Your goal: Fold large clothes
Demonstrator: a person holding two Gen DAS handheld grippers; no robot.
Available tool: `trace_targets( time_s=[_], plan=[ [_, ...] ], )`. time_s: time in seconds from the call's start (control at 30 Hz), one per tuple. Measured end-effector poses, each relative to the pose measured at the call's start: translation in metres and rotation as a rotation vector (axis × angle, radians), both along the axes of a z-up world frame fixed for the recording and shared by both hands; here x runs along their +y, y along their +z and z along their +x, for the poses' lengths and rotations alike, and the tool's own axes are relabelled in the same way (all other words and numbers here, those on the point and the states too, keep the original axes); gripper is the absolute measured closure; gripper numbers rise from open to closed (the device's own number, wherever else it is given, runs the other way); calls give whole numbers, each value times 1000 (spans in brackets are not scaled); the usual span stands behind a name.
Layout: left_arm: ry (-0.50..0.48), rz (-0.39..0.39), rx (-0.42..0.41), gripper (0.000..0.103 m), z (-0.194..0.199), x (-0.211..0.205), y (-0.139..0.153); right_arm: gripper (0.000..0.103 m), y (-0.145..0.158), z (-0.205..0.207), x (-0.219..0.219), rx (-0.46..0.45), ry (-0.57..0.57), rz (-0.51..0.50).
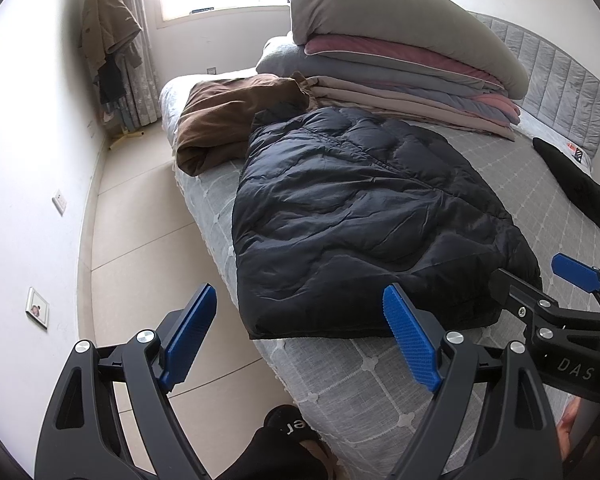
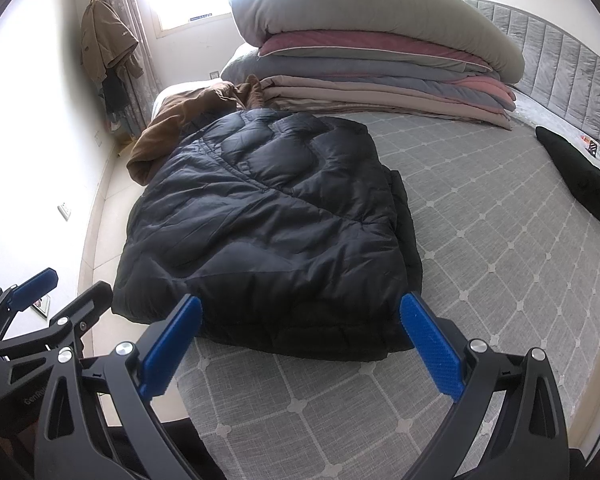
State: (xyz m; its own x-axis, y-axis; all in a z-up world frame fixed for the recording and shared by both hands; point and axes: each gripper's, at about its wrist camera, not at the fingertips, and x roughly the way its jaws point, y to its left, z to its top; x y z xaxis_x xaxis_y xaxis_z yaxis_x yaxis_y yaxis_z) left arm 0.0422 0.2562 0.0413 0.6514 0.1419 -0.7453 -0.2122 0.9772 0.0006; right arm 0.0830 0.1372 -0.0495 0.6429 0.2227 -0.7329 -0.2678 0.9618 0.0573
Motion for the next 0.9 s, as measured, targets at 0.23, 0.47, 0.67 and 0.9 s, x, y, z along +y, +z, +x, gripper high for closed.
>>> trace_targets(
  time_s=[0.23, 0.47, 0.67, 0.9],
  plan=[
    [-8, -12, 20, 21, 4, -2, -4, 7, 0, 0, -1, 0, 0, 3],
    [-12, 22, -13, 17, 2, -3, -1, 7, 0, 1, -3, 0, 0, 8],
    [-5, 35, -24, 7, 2, -2, 0, 7, 1, 1, -2, -3, -12, 23],
    [14, 37, 8, 7, 3, -2, -4, 7, 2, -1, -1, -5, -18, 27]
  ],
)
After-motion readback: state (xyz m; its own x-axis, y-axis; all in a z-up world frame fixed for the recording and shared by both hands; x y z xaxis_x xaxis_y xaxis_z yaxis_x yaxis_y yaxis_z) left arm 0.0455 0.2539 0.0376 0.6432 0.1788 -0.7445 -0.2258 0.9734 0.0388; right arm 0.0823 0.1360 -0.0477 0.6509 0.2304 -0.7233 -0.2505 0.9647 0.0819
